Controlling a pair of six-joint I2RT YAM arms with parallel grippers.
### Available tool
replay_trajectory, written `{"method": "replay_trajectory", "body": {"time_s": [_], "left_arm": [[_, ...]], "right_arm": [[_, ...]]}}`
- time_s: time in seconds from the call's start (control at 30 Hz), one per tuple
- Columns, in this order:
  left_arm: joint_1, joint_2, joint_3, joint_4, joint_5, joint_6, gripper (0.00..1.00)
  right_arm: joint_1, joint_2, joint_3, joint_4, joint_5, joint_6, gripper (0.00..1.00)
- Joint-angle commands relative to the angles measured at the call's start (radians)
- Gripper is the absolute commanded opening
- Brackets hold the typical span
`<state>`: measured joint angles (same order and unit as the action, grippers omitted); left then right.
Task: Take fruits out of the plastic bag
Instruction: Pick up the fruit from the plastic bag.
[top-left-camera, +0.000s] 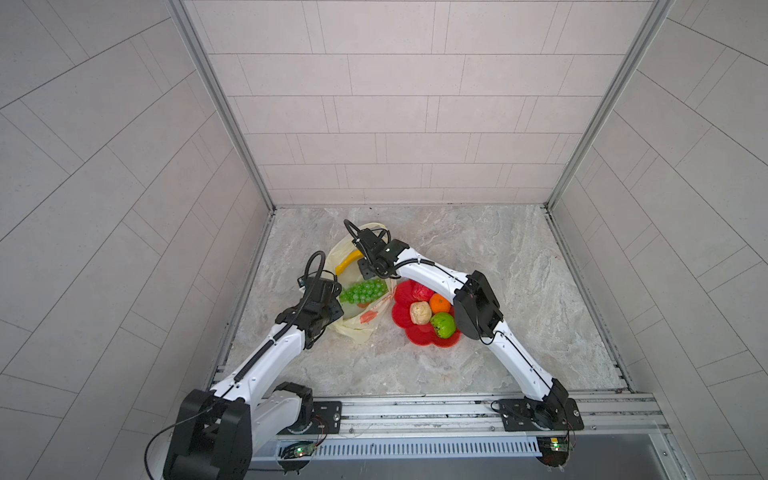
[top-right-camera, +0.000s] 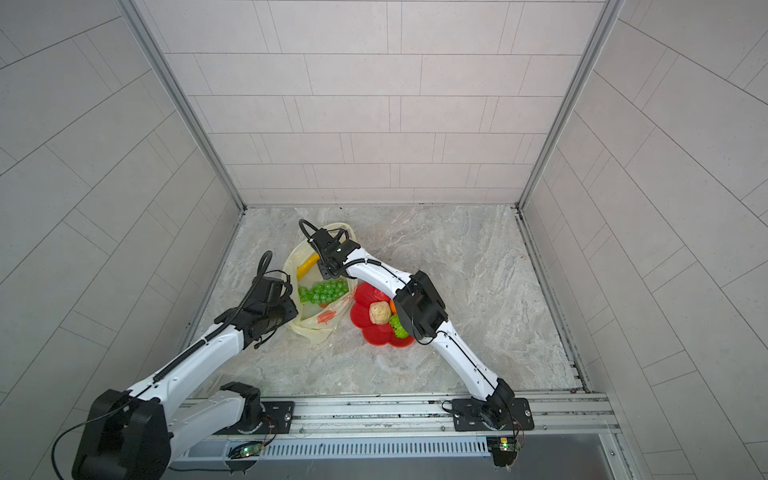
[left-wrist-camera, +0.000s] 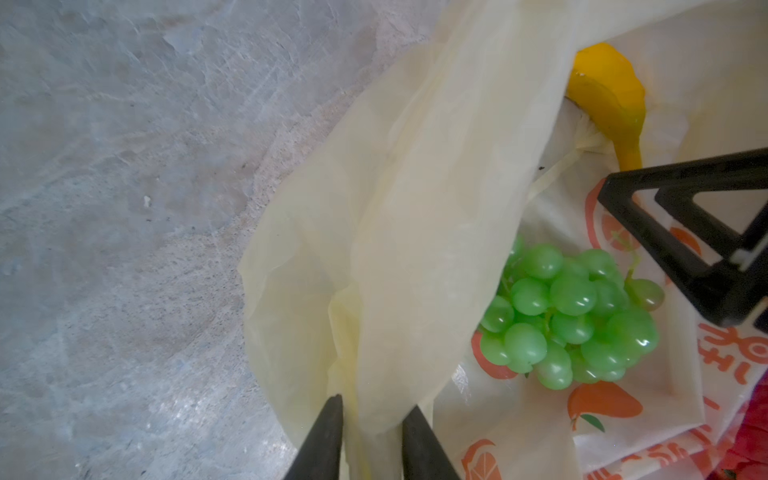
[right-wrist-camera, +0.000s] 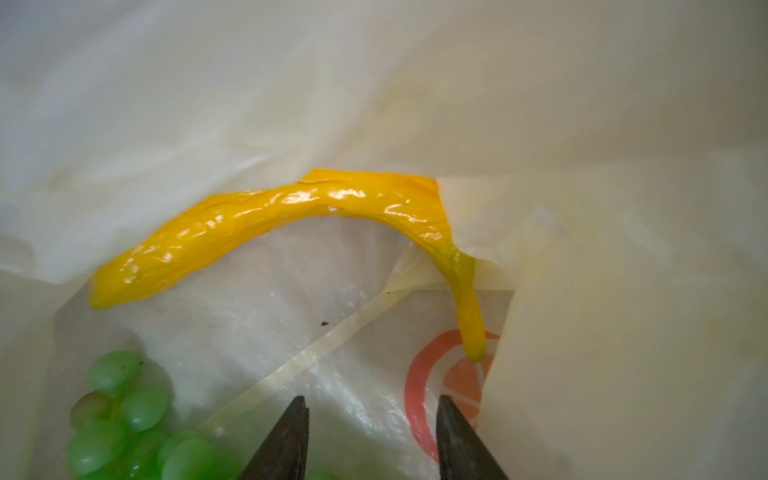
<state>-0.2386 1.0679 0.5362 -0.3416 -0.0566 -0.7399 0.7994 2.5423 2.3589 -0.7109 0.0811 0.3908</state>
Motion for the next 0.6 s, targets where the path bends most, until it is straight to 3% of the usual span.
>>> {"method": "replay_trajectory", "body": {"time_s": [0.0,0.33,0.57], "left_arm": [[0.001,-0.008,-0.014,0.024,-0.023,0.010,0.25],[0.001,-0.079,-0.064,0.056,-0.044,0.050,0.04],[0.001,-0.082,-0.066,0.023,-0.081,0.031,0.00]], "right_arm": [[-0.008,0.024,0.042,-0.022,0.077,-0.053,0.49],[-0.037,0.118,0.152,0.006,0.052,-0.118,0.48],[-0.045,0.142,0.168,0.017,0.082,-0.133,0.48]]}}
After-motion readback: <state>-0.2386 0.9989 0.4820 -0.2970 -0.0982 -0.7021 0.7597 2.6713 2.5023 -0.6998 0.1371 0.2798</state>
